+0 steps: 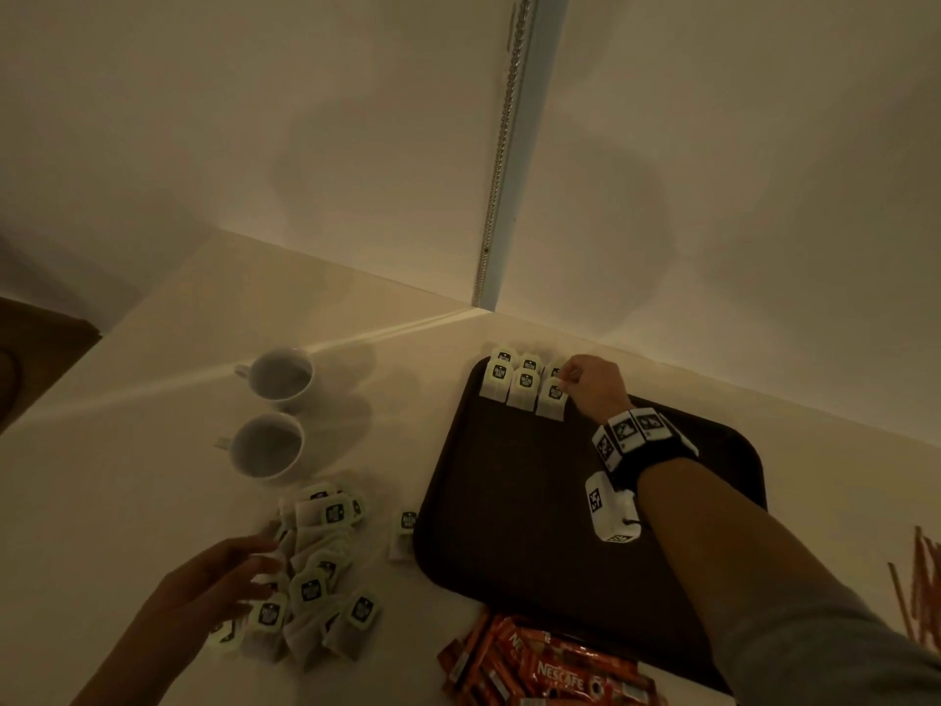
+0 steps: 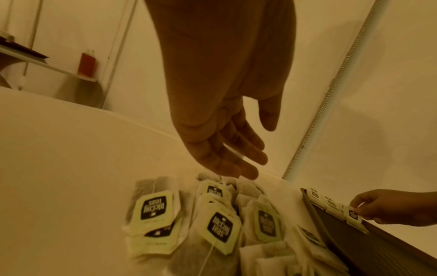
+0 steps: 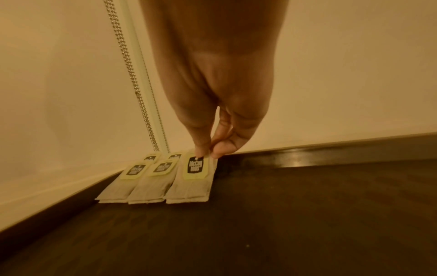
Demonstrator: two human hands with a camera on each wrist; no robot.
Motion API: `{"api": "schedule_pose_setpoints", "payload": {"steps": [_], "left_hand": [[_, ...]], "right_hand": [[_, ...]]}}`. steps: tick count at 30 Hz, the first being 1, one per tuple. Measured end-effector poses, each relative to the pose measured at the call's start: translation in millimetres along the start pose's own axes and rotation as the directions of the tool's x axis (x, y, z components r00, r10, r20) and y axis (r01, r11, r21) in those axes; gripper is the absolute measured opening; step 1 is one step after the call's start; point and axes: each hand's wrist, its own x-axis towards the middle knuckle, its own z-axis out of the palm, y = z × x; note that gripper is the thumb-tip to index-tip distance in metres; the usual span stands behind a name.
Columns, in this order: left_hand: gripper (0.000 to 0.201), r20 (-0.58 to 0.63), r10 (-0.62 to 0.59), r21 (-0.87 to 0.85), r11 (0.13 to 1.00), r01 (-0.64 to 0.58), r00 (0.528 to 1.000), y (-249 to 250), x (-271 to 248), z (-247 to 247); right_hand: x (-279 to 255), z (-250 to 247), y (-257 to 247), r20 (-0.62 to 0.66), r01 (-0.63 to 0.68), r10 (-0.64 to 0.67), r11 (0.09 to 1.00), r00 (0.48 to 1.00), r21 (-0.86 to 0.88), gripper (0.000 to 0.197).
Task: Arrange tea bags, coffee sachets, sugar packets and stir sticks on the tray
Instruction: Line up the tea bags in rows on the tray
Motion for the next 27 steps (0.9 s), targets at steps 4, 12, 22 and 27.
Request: {"api": "schedule_pose_setpoints", "payload": {"steps": [4, 12, 22, 27], "left_hand": [[0.021, -0.009, -0.023, -0.006, 1.0, 0.023, 1.0, -6.3, 1.6, -5.2], [0.02, -0.056, 0.002, 0.004, 1.0, -0.002, 0.998, -8.9, -5.3, -10.3], [0.019, -0.044, -0.031, 0.03, 0.999, 0.033, 0.999, -35.1, -27.8, -12.5], [0.019, -0.054, -0.032, -0.001, 0.999, 0.032, 0.998, -46.0, -43.0, -19.3]], "right_hand": [[4.4, 5.6, 1.8, -0.003, -0.022, 0.022, 1.0, 1.0, 0.021, 0.004], [-1.4, 7.6, -16.7, -0.081, 0.01, -0.007, 0.999, 0.997, 0.03, 0.022], [-109.0, 91.2, -151.3, 0.562, 0.494, -0.512, 0.846, 0.649, 0.201, 0.04], [-128.1, 128.2, -172.6, 0.629, 0.491, -0.339, 0.868, 0.699, -0.078, 0.058]]}}
